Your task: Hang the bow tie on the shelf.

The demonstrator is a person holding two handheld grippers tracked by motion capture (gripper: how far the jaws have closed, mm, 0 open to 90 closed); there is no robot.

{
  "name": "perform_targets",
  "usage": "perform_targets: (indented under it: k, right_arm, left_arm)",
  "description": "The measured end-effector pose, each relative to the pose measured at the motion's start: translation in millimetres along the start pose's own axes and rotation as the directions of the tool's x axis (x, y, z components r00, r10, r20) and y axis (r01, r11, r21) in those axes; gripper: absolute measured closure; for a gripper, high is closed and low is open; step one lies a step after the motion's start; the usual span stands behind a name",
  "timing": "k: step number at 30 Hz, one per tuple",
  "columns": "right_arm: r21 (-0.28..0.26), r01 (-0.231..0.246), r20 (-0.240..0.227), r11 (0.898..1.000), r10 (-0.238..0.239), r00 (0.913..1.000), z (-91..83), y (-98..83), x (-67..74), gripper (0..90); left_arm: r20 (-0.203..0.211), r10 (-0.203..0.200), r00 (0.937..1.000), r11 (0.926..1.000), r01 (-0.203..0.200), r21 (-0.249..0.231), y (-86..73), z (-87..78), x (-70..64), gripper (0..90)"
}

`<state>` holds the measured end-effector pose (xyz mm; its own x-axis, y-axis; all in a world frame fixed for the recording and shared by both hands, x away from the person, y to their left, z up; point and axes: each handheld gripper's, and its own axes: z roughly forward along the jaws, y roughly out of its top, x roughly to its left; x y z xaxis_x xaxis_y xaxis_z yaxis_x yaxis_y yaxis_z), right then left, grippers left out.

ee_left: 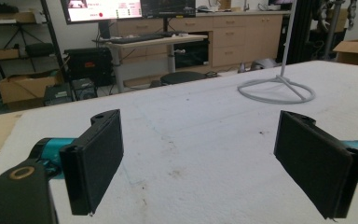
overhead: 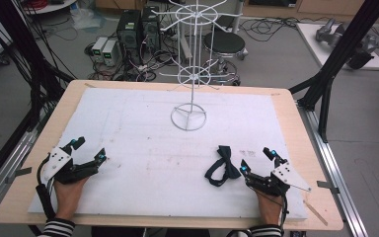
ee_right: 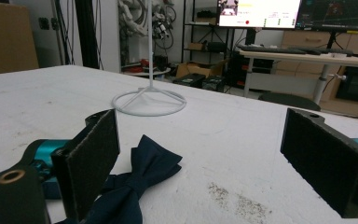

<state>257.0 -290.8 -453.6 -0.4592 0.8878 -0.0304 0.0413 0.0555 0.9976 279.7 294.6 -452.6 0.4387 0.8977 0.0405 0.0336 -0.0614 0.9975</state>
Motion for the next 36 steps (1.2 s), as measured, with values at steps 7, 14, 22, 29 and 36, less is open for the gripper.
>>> perform_targets:
  k: [7, 14, 22, 29, 36]
  right_arm:
    - [0.000, -0.015, 0.001, 1.000, 0.015, 0.9999, -0.6, -0.1, -0.5, 10.7]
    - [-0.003, -0.006, 0.003, 1.000, 0.006, 1.0000, -0.2, -0.1, -0.3, 10.7]
    - [0.006, -0.015, 0.003, 1.000, 0.015, 0.9999, 0.2, 0.3, -0.2, 10.6]
    - [0.041, 0.010, 0.007, 0.999, -0.010, 0.9999, 3.2, 2.2, 2.2, 10.6]
    - [0.049, 0.008, 0.003, 0.999, -0.008, 1.0000, 3.3, 10.8, 3.4, 10.6]
  left_arm:
    - [-0.001, 0.003, 1.0000, 1.0000, -0.003, -0.001, 0.0, -0.5, -0.2, 16.0]
    - [-0.001, 0.002, 1.0000, 1.0000, -0.002, -0.005, -0.1, -0.7, 0.0, 16.0]
    - [0.000, 0.004, 1.0000, 0.9999, -0.004, -0.013, -0.4, -1.4, 0.1, 15.8]
    - [0.000, 0.001, 1.0000, 0.9999, -0.001, -0.017, -0.5, -1.5, 0.0, 15.8]
    - [0.001, -0.002, 1.0000, 0.9999, 0.002, -0.013, -0.4, -1.6, 0.5, 15.9]
